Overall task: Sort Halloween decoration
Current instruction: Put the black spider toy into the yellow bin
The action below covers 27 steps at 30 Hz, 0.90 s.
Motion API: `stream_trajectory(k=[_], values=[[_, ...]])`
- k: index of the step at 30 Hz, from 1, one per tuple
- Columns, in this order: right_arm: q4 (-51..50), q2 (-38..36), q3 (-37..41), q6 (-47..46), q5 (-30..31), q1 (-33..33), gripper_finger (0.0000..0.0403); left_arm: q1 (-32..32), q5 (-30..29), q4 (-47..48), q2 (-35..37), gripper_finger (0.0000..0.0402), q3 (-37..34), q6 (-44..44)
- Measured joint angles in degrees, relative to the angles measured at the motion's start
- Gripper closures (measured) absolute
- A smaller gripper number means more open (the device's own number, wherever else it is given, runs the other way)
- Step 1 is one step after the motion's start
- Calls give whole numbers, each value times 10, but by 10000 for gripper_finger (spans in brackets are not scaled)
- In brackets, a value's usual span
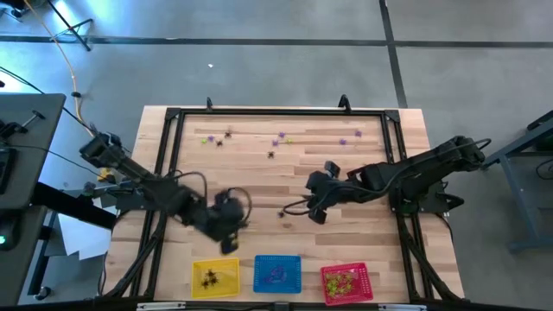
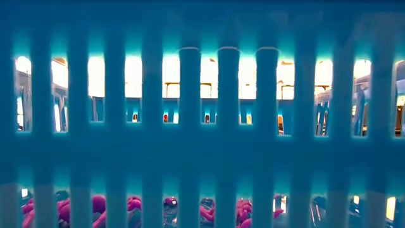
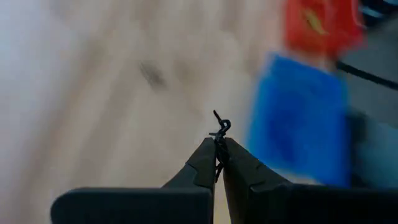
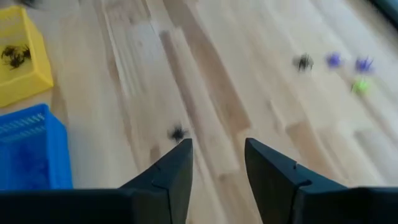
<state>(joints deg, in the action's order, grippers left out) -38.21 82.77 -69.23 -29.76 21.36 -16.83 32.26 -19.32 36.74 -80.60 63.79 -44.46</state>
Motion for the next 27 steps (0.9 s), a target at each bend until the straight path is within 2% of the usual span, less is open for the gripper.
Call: stream_trajectory(k=[4,9,18,21,27], values=[[-13,5,0,-23,-14,-8,263,66,112,7,-21,401,-1,-188],[-6,9,0,-25,-13,-19,263,127,162,15,-67,401,-1,-318],[-14,9,0,-109,24,-48,264,152,212,-9,-132,385,-1,-371],[-15,9,0,-130,24,-58,263,150,239,-11,-133,368,-1,-374],[-21,9,0,-141,22,-78,263,146,242,-46,-132,321,-1,-351]])
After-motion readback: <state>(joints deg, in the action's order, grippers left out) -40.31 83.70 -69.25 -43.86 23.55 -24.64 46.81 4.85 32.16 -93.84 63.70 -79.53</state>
